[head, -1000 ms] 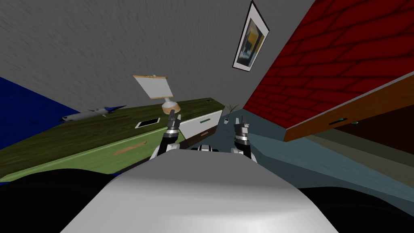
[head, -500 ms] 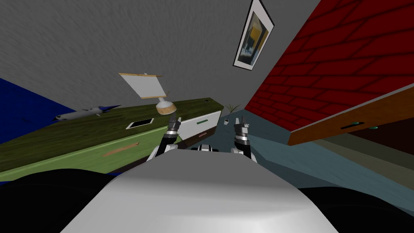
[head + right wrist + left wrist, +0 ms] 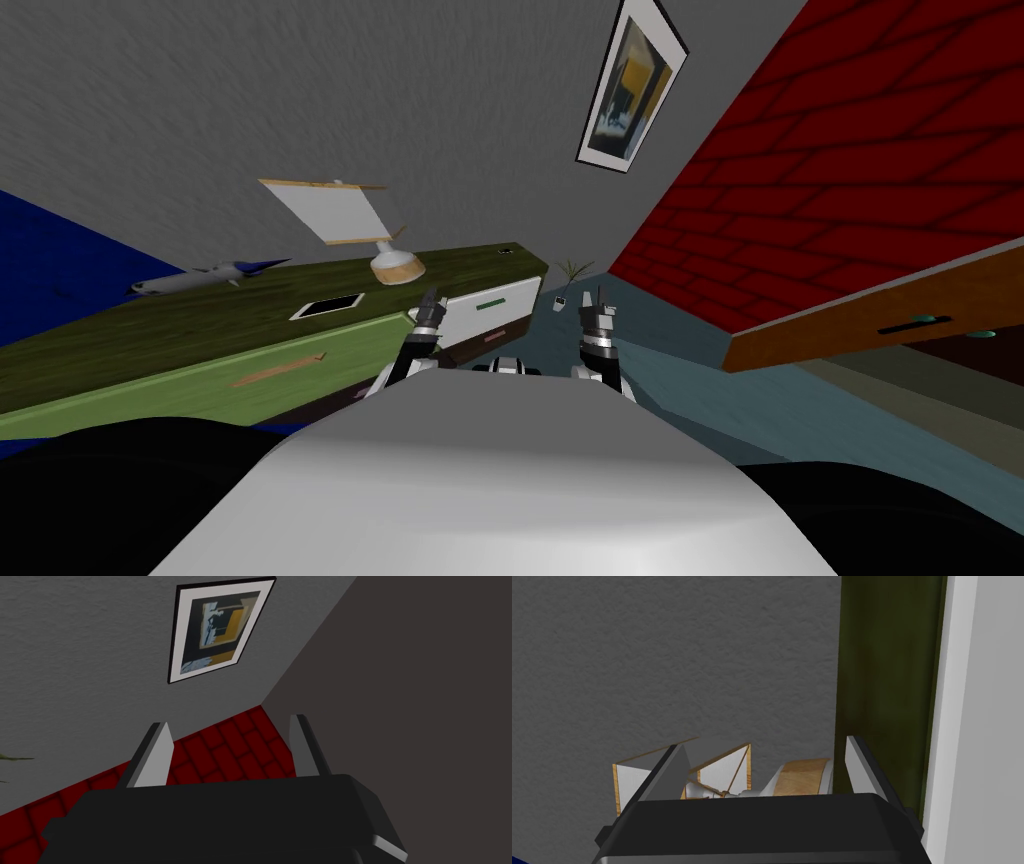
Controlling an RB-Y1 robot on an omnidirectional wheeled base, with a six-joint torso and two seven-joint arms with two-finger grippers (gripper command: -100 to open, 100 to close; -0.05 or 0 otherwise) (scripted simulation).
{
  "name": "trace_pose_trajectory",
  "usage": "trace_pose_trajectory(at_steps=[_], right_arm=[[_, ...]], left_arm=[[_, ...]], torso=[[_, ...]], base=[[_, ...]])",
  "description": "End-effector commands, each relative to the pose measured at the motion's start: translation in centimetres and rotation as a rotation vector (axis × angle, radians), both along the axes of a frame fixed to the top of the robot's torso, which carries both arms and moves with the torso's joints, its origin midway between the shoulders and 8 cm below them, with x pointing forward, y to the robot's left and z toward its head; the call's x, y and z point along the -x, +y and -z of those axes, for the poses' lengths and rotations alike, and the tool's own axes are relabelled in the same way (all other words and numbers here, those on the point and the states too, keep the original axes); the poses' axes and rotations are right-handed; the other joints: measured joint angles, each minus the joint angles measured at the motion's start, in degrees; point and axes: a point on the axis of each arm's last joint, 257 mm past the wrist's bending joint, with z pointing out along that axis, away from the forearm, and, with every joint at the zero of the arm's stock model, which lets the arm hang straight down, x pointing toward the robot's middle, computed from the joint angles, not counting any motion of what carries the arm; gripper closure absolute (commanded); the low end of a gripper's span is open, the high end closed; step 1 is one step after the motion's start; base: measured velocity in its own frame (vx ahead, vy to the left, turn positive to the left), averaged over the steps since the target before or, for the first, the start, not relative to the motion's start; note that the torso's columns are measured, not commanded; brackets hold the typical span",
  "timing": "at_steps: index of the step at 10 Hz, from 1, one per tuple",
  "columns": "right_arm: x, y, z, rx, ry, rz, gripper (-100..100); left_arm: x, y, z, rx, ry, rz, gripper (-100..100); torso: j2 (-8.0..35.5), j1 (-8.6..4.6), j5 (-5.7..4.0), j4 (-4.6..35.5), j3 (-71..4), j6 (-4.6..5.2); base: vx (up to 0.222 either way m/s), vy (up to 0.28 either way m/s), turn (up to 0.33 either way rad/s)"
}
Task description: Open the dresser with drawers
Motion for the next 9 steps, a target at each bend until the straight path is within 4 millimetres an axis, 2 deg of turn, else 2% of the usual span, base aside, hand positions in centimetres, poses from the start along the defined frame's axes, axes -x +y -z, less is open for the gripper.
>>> trace_pose_trajectory(at_steps=[1, 3, 9], right_arm=[[0.0, 0.0, 0.0, 0.000, 0.000, 0.000, 0], [0.0, 0.0, 0.0, 0.000, 0.000, 0.000, 0], [0.0, 0.0, 0.0, 0.000, 0.000, 0.000, 0]], left_arm=[[-0.3, 1.6, 3.0, 0.024, 0.067, -0.025, -100], [-0.4, 2.6, 4.7, 0.032, 0.107, -0.037, -100], [0.5, 6.8, 12.2, 0.115, 0.274, -0.119, -100]], torso=[[-0.01, -0.09, -0.01, 0.00, 0.00, -0.01], [-0.03, -0.32, -0.09, -0.01, -0.01, -0.01], [-0.01, -0.20, -0.06, 0.00, -0.01, 0.00]], base=[[0.072, -0.145, 0.084], [0.072, -0.165, 0.072], [0.076, -0.170, 0.085]])
